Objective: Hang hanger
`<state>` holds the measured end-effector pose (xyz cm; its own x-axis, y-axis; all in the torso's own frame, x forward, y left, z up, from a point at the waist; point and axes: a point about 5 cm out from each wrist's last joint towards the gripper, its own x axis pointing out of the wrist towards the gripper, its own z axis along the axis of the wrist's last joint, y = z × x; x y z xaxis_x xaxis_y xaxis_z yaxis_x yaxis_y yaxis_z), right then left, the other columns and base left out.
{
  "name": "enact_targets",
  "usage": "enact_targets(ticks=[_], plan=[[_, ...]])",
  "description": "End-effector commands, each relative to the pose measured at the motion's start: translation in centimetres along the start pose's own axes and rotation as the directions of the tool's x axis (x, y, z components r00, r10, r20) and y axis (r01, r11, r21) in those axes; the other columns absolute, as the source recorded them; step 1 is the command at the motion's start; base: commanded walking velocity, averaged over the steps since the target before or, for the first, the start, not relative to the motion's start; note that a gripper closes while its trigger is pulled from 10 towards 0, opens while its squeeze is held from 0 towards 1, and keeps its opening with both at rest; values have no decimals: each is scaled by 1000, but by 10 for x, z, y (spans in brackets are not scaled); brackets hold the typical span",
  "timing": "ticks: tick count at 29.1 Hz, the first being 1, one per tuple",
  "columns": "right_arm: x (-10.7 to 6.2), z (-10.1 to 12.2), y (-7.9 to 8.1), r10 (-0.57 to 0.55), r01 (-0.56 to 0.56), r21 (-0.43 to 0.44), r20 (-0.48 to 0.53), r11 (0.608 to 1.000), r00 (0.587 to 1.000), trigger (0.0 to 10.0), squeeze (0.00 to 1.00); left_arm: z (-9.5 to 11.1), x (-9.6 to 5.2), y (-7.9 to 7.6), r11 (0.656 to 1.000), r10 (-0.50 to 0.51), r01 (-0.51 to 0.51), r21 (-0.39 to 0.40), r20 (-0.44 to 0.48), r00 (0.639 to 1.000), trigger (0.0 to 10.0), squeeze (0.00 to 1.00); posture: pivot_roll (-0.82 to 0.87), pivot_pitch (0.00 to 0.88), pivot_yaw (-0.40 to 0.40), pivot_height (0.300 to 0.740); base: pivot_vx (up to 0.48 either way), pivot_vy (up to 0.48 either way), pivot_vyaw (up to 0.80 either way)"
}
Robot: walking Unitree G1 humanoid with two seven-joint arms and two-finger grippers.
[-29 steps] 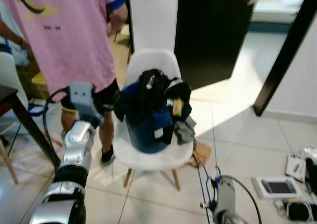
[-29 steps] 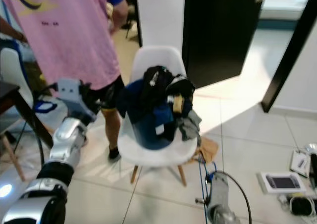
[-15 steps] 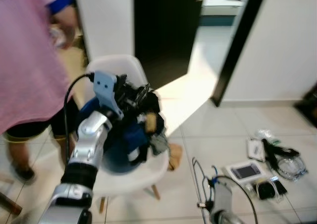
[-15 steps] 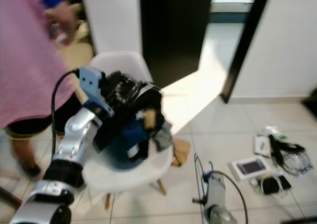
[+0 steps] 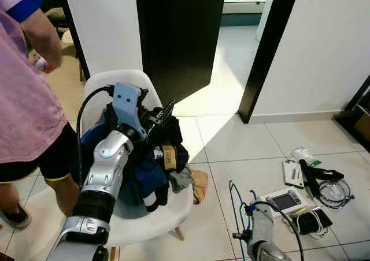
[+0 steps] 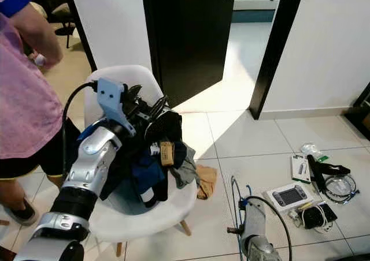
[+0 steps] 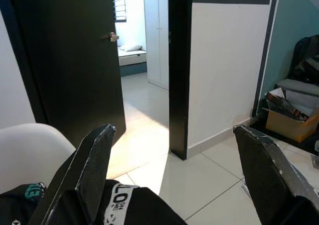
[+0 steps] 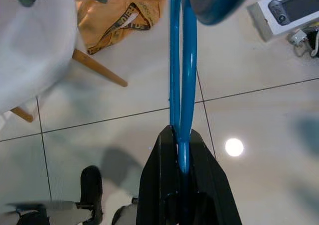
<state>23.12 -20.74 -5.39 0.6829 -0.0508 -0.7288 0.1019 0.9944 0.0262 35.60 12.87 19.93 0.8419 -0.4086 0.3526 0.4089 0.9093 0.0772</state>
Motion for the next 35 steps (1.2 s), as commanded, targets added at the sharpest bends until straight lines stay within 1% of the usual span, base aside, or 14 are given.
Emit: enact_targets(ticks=[1,6,13,17,21,24,25,27,29,30,31,33,34,35], plan=[[0,-4,0,3,-3,-12,-15,1000,1000,10000,0,0,-2,1,1000,-2,2,12,-14,1000,10000,0,-1,0,-2,740,0,0,0],[0,-3,0,3,-3,-12,-16,1000,1000,10000,0,0,-2,1,1000,-2,2,9,-21,1000,10000,0,-2,0,0,740,0,0,0],[0,-3,2,11,-11,-6,-14,1000,1000,10000,0,0,0,1,999,47,-46,21,-55,997,10000,0,17,0,5,740,0,0,-800],[0,-3,2,10,-11,-16,-15,1000,1000,10000,0,-2,-1,2,996,84,-85,2,-64,994,10000,0,20,0,2,740,0,0,0],[0,-3,2,14,-14,-21,-16,1000,1000,10000,0,-3,-5,10,986,165,-165,5,-77,983,10000,0,24,0,-1,740,0,-439,0],[0,-3,2,14,-15,-22,-16,1000,1000,10000,0,-3,-6,12,984,179,-179,6,-78,981,10000,0,24,0,-1,740,0,-454,0],[0,-3,2,18,-19,-24,-15,1000,1000,10000,0,-3,-7,17,975,222,-221,26,-84,971,10000,0,28,0,-4,740,0,-454,0],[0,-3,2,18,-19,-24,-15,1000,1000,10000,0,-3,-7,17,975,222,-221,26,-84,971,10000,0,28,0,-4,740,0,-454,0],[0,-3,4,52,-53,-22,-3,998,999,10000,0,-4,-11,34,939,345,-341,51,-96,934,10000,0,28,0,-3,740,0,0,0],[0,-2,6,81,-81,-18,1,997,997,10000,0,-5,-15,42,913,406,-401,71,-106,908,10000,0,27,0,-3,740,0,0,506],[0,-2,6,81,-81,-18,1,997,997,10000,0,-5,-15,42,913,406,-401,71,-106,908,10000,0,27,0,-3,740,0,0,506],[-1,-2,7,104,-104,-14,7,994,995,10000,0,-7,-21,53,872,489,-478,106,-120,864,10000,0,26,0,-4,740,0,0,800],[-1,-2,7,104,-104,-14,7,994,995,10000,0,-7,-21,53,872,489,-478,106,-120,864,10000,0,26,0,-4,740,0,0,800],[-1,-2,7,106,-106,-13,8,994,994,10000,0,-7,-23,56,859,511,-499,117,-123,851,10000,0,26,0,-4,740,0,0,800]])
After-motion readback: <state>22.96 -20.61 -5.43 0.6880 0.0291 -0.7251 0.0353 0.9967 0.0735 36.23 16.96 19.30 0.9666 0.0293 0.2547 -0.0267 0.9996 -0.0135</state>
